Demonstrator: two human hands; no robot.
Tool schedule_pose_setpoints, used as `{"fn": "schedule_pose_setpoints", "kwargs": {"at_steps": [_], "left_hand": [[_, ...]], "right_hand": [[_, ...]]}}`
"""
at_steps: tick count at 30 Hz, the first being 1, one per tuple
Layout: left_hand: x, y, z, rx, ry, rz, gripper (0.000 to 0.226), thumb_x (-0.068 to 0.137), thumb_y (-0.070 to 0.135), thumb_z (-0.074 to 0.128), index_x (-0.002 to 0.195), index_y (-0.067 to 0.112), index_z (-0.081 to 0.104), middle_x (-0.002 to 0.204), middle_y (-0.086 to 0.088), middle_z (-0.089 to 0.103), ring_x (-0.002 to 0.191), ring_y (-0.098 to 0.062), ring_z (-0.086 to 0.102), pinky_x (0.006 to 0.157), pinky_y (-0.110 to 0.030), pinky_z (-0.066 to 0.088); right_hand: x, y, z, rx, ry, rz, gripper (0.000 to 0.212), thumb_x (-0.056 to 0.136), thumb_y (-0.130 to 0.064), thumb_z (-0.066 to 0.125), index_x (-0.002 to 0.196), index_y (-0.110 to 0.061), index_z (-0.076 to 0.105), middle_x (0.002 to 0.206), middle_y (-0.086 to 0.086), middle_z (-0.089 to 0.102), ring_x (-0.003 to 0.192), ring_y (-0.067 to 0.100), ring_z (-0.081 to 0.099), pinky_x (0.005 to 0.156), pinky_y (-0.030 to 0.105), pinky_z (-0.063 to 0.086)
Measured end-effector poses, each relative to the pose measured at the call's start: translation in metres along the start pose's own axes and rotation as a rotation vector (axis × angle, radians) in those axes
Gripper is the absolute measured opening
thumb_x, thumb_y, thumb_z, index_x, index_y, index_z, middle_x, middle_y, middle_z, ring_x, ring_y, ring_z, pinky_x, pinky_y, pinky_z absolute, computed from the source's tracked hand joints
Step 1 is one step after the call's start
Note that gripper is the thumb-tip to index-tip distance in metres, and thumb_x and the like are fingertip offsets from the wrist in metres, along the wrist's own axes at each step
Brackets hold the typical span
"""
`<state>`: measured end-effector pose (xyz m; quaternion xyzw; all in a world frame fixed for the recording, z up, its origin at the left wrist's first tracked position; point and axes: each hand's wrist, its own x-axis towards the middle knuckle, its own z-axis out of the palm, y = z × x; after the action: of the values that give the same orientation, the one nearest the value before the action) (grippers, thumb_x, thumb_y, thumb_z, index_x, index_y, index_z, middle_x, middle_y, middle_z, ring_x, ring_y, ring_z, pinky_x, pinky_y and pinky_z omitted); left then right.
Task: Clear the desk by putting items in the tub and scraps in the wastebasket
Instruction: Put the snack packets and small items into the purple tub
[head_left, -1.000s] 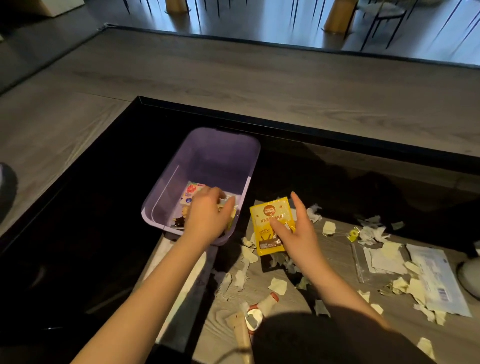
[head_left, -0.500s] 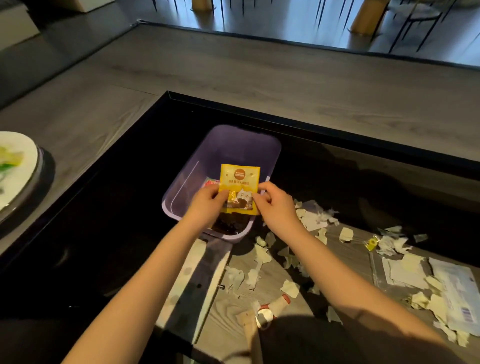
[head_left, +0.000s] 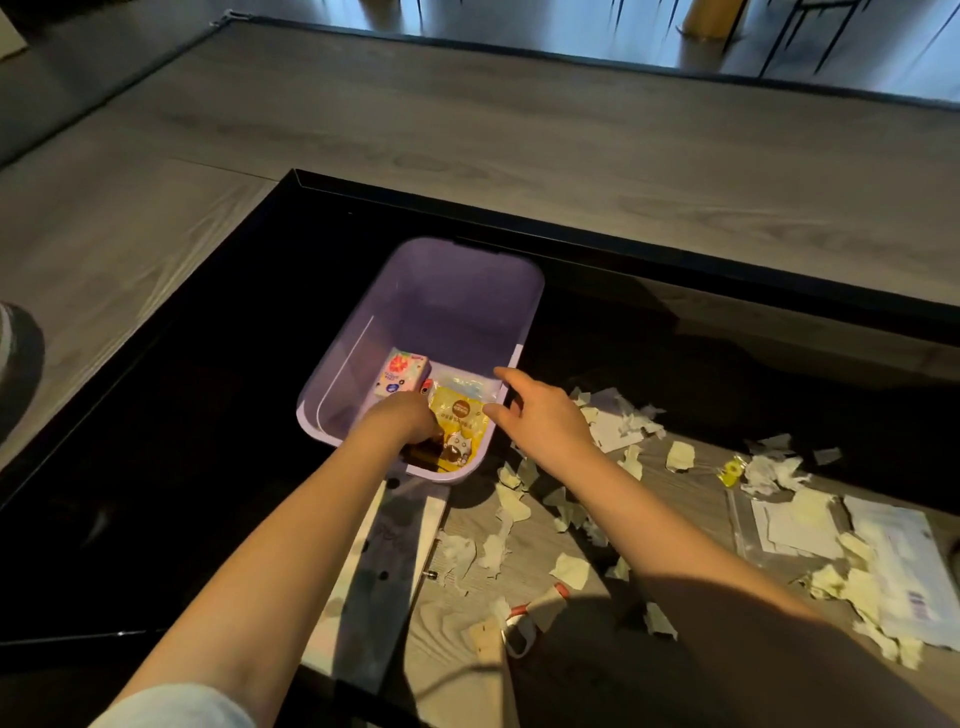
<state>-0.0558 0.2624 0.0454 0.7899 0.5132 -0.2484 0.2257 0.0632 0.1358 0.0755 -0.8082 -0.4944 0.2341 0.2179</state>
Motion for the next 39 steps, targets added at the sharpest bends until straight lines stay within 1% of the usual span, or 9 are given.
{"fn": "schedule_pose_setpoints", "kwargs": {"at_steps": [3, 7, 9, 12, 15, 19, 23, 27, 39], "left_hand": [[0.002, 0.000, 0.005, 0.106, 0.101, -0.034, 0.034, 0.086, 0.039, 0.059, 0.110, 0.015, 0.058, 0.097, -0.005, 0.061, 0.095, -0.022, 0.059, 0.091, -0.035, 0.048], [-0.016, 0.005, 0.002, 0.172, 0.370, 0.054, 0.034, 0.089, 0.037, 0.054, 0.115, 0.015, 0.057, 0.099, -0.009, 0.063, 0.091, -0.025, 0.060, 0.069, -0.032, 0.044], [-0.034, 0.004, 0.003, 0.112, 0.533, 0.114, 0.036, 0.090, 0.035, 0.052, 0.118, 0.013, 0.055, 0.105, -0.012, 0.062, 0.097, -0.030, 0.058, 0.075, -0.037, 0.044], [-0.074, 0.002, 0.013, -0.072, 0.671, 0.181, 0.035, 0.089, 0.031, 0.052, 0.116, 0.008, 0.056, 0.119, -0.014, 0.056, 0.113, -0.034, 0.047, 0.088, -0.043, 0.039], [-0.110, -0.003, 0.040, -0.215, 0.768, 0.278, 0.025, 0.086, 0.026, 0.056, 0.102, 0.007, 0.061, 0.109, -0.012, 0.057, 0.105, -0.032, 0.049, 0.083, -0.040, 0.039], [-0.144, -0.006, 0.092, -0.349, 0.636, 0.424, 0.017, 0.081, 0.020, 0.063, 0.092, 0.008, 0.062, 0.095, -0.010, 0.058, 0.092, -0.026, 0.053, 0.075, -0.032, 0.039], [-0.161, -0.003, 0.149, -0.314, 0.356, 0.272, 0.026, 0.085, 0.031, 0.059, 0.101, 0.011, 0.058, 0.105, -0.007, 0.054, 0.101, -0.024, 0.051, 0.082, -0.033, 0.042], [-0.163, -0.005, 0.186, -0.230, 0.179, 0.147, 0.040, 0.086, 0.045, 0.054, 0.109, 0.012, 0.052, 0.115, -0.008, 0.053, 0.106, -0.025, 0.051, 0.087, -0.034, 0.044], [-0.160, 0.005, 0.209, -0.158, 0.142, -0.021, 0.070, 0.079, 0.064, 0.052, 0.120, 0.008, 0.050, 0.121, -0.011, 0.051, 0.108, -0.028, 0.054, 0.086, -0.037, 0.049]], "right_hand": [[0.000, 0.002, 0.002, 0.000, 0.018, -0.010, 0.054, 0.093, -0.041, 0.052, 0.142, -0.026, 0.035, 0.113, 0.004, 0.063, 0.098, 0.023, 0.061, 0.076, 0.040, 0.055], [-0.013, 0.005, 0.001, 0.039, 0.097, -0.031, 0.052, 0.093, -0.037, 0.053, 0.141, -0.024, 0.036, 0.095, 0.000, 0.062, 0.084, 0.016, 0.060, 0.072, 0.037, 0.055], [-0.026, 0.010, 0.001, 0.095, 0.129, -0.015, 0.049, 0.094, -0.034, 0.053, 0.139, -0.023, 0.039, 0.085, -0.002, 0.059, 0.078, 0.015, 0.059, 0.071, 0.037, 0.055], [-0.049, 0.026, 0.006, 0.140, 0.141, 0.011, 0.043, 0.094, -0.031, 0.053, 0.135, -0.022, 0.044, 0.091, -0.004, 0.057, 0.086, 0.016, 0.058, 0.076, 0.035, 0.052], [-0.076, 0.044, 0.017, 0.098, 0.080, -0.015, 0.038, 0.094, -0.030, 0.053, 0.130, -0.021, 0.049, 0.110, 0.000, 0.059, 0.096, 0.013, 0.055, 0.079, 0.031, 0.049], [-0.113, 0.065, 0.030, 0.013, -0.140, -0.071, 0.037, 0.091, -0.025, 0.058, 0.127, -0.024, 0.053, 0.125, -0.003, 0.054, 0.111, 0.013, 0.052, 0.093, 0.030, 0.046], [-0.141, 0.076, 0.050, -0.221, -0.330, -0.183, 0.042, 0.085, -0.027, 0.064, 0.125, -0.025, 0.054, 0.123, -0.001, 0.054, 0.118, 0.018, 0.045, 0.099, 0.033, 0.041], [-0.154, 0.072, 0.065, -0.418, -0.360, -0.248, 0.049, 0.084, -0.036, 0.063, 0.130, -0.023, 0.049, 0.125, 0.003, 0.048, 0.119, 0.023, 0.040, 0.095, 0.038, 0.039], [-0.151, 0.059, 0.081, -0.550, -0.339, -0.149, 0.053, 0.080, -0.036, 0.067, 0.124, -0.013, 0.048, 0.128, 0.008, 0.048, 0.122, 0.026, 0.039, 0.095, 0.038, 0.035]]}}
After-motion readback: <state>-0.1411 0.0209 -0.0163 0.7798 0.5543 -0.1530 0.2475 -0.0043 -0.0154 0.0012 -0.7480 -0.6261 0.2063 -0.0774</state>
